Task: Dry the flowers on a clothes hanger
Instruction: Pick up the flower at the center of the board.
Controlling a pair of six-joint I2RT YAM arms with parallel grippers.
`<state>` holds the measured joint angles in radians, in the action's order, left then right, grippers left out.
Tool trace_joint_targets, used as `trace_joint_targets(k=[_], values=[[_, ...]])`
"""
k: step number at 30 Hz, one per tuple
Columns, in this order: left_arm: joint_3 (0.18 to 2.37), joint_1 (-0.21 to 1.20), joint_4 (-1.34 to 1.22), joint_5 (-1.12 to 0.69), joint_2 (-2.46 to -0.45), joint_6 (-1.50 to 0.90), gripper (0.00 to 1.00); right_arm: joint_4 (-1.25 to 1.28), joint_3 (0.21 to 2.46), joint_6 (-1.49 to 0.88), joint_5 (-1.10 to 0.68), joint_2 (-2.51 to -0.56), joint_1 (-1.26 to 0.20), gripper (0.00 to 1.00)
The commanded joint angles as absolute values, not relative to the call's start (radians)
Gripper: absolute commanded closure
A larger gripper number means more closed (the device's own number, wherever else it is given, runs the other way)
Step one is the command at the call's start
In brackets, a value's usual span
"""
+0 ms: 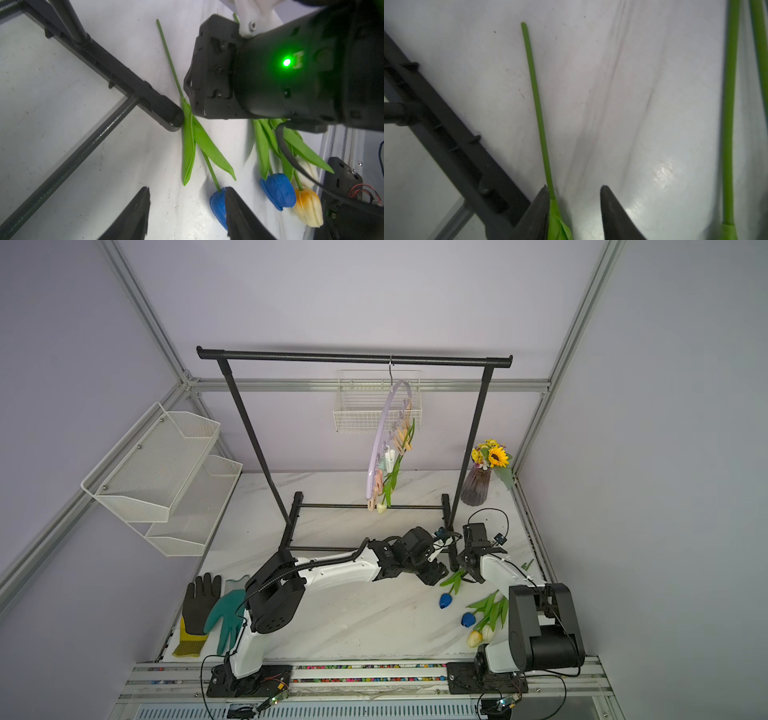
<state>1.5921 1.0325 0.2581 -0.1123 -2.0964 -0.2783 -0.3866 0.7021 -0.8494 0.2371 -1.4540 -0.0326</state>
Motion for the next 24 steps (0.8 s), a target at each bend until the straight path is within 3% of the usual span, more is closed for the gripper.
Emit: trace_joint_targets(k=[1, 14, 18, 24], values=[[1.566, 1.023, 0.206, -0.134, -2.049, -0.290, 0.41, -0.392, 0.731, -0.859, 0.234, -1.474, -0.026, 0.58], [1.551, 1.002, 0.203, -0.152, -2.039, -0.297, 0.42, -0.382, 0.791, -0.831, 0.209, -1.542, -0.025, 0.60], [1.552, 0.999, 0.202, -0.154, -2.041, -0.300, 0.43, -0.382, 0.804, -0.831, 0.217, -1.572, -0.021, 0.71], [1.553, 0.996, 0.206, -0.152, -2.037, -0.301, 0.43, -0.382, 0.807, -0.806, 0.251, -1.595, -0.017, 0.76]])
